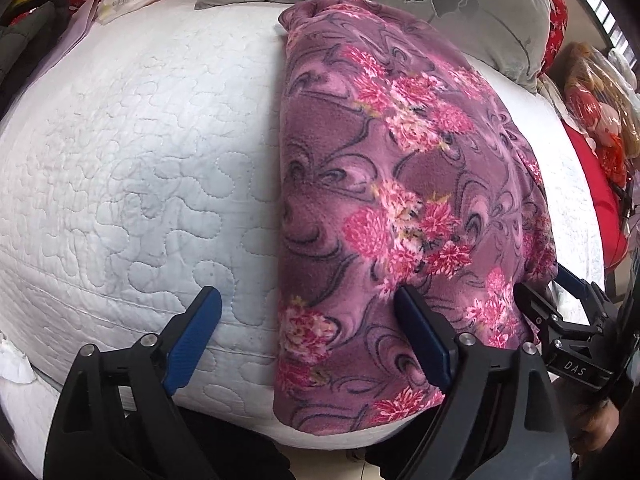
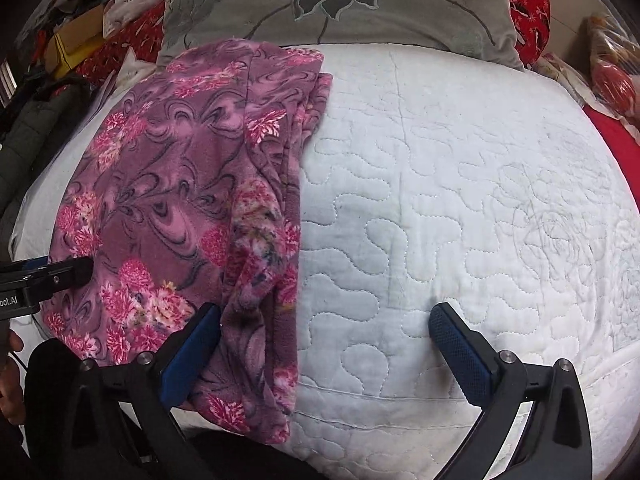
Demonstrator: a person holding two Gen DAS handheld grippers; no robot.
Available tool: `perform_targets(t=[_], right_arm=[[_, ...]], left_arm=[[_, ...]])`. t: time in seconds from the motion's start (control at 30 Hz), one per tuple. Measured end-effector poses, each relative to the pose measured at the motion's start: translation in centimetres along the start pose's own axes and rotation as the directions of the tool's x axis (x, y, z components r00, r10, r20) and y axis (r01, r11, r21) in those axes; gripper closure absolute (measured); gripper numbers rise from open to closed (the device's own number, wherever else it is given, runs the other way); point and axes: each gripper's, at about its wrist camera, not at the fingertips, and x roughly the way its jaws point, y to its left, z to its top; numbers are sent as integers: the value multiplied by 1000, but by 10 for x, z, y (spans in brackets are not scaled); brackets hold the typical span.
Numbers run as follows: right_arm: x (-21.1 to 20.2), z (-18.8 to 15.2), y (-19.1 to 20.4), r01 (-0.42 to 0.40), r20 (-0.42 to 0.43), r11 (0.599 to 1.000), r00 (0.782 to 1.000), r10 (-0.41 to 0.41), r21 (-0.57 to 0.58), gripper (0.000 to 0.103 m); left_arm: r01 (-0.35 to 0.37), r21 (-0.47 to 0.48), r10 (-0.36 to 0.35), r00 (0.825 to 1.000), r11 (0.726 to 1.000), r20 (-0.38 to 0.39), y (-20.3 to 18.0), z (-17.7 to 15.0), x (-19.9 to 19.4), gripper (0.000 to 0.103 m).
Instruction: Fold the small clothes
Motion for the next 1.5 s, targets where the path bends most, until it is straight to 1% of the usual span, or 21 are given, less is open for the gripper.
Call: perform_targets(t=[0.1, 0.17, 0.23, 0.33, 0.47, 0.6, 0.7, 0.73, 0.83, 1.0, 1.07, 1.17, 1.37, 1.5], right_arm=[[-2, 4, -5, 10, -34, 1000, 999, -10, -13, 1], [-7, 4, -11, 42, -47, 999, 998, -42, -14, 0], [-16, 0, -16, 80, -38, 997, 996, -80, -9, 0], [-31, -7, -18, 134, -23, 991, 991, -134, 4, 0], [-55, -13, -4, 192, 25, 981, 981, -191, -39, 0], [-70, -20, 7, 191, 23, 980, 981, -190, -56, 0], [-84, -27, 13, 165, 74, 985, 984, -161, -51, 0], [-89, -30, 15, 161, 92, 986, 983, -156, -51, 0], [-99, -32, 18, 164, 127, 984, 980, -155, -66, 0], [-116, -33, 20, 187, 200, 978, 966, -165, -97, 0], [-124, -36, 20, 186, 231, 978, 960, -160, -96, 0], [-133, -40, 17, 175, 263, 981, 953, -148, -84, 0], [-141, -46, 14, 184, 281, 981, 946, -161, -57, 0], [-144, -50, 12, 191, 281, 981, 944, -173, -36, 0]], left_arm=[[1, 6, -1, 1000, 1000, -4, 9, -5, -9, 14], [-13, -1, 13, 1000, 1000, 20, 18, -12, -20, 14], [-20, -13, 21, 999, 1000, 46, 27, -19, -30, 14], [-68, -6, 68, 994, 998, 87, 32, -31, -43, 14], [-142, 43, 136, 982, 989, 131, 27, -47, -54, 14], [-211, 95, 191, 964, 973, 183, 17, -61, -62, 14], [-254, 126, 224, 951, 959, 213, 9, -67, -65, 14], [-261, 130, 229, 949, 957, 215, 8, -70, -67, 14], [-262, 139, 228, 948, 955, 223, 2, -73, -70, 14], [-248, 138, 209, 946, 959, 247, -11, -81, -79, 14], [-236, 136, 196, 947, 962, 253, -16, -84, -84, 14], [-226, 138, 182, 944, 964, 274, -23, -88, -91, 14], [-213, 140, 161, 937, 967, 309, -32, -97, -102, 14], [-198, 146, 145, 940, 969, 308, -35, -101, -105, 14]])
